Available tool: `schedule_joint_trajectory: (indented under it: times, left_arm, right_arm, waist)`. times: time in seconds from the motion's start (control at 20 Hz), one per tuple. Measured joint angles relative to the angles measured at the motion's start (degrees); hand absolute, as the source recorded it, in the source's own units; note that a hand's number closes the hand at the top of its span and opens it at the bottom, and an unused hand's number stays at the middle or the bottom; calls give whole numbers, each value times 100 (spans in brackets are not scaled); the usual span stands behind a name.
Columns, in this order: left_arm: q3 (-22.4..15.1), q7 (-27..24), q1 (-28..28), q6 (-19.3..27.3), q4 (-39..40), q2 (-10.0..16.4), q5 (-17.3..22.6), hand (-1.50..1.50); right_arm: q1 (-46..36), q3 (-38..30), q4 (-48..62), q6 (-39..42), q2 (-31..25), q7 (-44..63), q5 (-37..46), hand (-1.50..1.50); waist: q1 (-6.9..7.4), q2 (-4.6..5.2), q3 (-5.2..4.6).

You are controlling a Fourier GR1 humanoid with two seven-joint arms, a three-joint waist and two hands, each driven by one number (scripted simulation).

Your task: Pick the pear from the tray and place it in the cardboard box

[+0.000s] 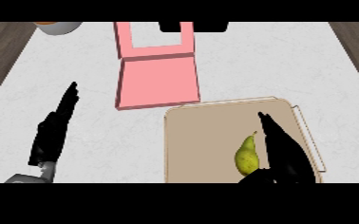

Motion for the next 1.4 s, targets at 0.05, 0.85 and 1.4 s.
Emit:
schedule_joint_trajectory:
  times: [0.05,0.85,1.4]
  left_arm:
    - [-9,50,-9,2,-40,-12,-29,0]
    - [284,49,113,-267,-121,-205,-321,0]
    - [575,237,172,-541,-312,-375,-536,0]
  right_arm:
    - [-17,-7,107,13,68,-16,42,-150]
    - [134,-256,699,187,817,-322,790,-150]
    - [372,-656,972,311,1010,-680,1013,-150]
  waist:
    - [5,0,0]
    - [5,1,4]
    - [-2,2,4]
